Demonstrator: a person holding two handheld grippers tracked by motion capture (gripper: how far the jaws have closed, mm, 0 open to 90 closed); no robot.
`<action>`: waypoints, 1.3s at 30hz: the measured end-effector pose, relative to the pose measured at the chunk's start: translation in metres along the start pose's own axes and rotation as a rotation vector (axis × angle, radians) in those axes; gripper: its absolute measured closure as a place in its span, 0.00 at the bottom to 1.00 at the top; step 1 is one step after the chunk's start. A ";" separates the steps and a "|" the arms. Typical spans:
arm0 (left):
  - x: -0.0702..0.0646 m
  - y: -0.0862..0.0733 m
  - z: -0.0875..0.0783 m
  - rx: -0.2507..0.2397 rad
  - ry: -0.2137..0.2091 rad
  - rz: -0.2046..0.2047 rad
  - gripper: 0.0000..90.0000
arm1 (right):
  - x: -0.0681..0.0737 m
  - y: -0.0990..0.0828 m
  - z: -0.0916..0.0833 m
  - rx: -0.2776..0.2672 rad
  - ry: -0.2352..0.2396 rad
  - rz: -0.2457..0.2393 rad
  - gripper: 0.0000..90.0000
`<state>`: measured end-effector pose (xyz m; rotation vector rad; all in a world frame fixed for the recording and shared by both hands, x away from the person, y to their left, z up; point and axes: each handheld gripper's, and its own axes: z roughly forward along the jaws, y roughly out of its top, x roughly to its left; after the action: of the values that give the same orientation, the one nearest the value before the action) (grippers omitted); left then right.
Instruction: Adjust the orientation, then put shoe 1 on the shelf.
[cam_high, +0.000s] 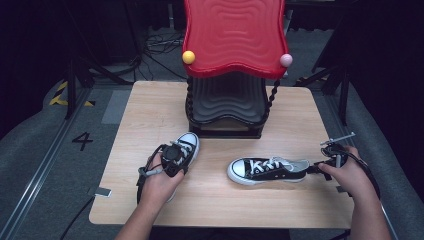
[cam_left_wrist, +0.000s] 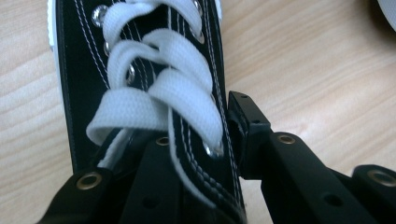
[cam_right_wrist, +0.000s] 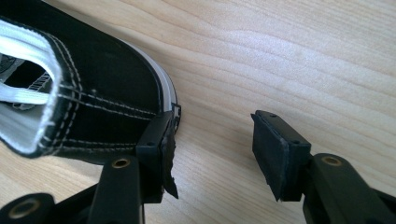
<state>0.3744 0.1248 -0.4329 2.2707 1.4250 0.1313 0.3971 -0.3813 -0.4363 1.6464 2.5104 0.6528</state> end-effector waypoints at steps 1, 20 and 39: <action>0.000 0.001 0.001 -0.002 0.001 -0.002 0.83 | 0.000 -0.001 0.000 -0.001 0.002 0.007 0.55; -0.006 0.003 -0.017 0.046 -0.037 0.026 0.96 | -0.008 -0.010 0.000 -0.009 0.008 0.038 0.55; -0.038 0.023 -0.068 -0.031 -0.114 0.149 0.96 | -0.002 -0.021 0.003 0.003 0.004 0.046 0.55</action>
<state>0.3544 0.1054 -0.3566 2.3182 1.1887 0.0690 0.3804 -0.3893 -0.4473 1.7097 2.4843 0.6572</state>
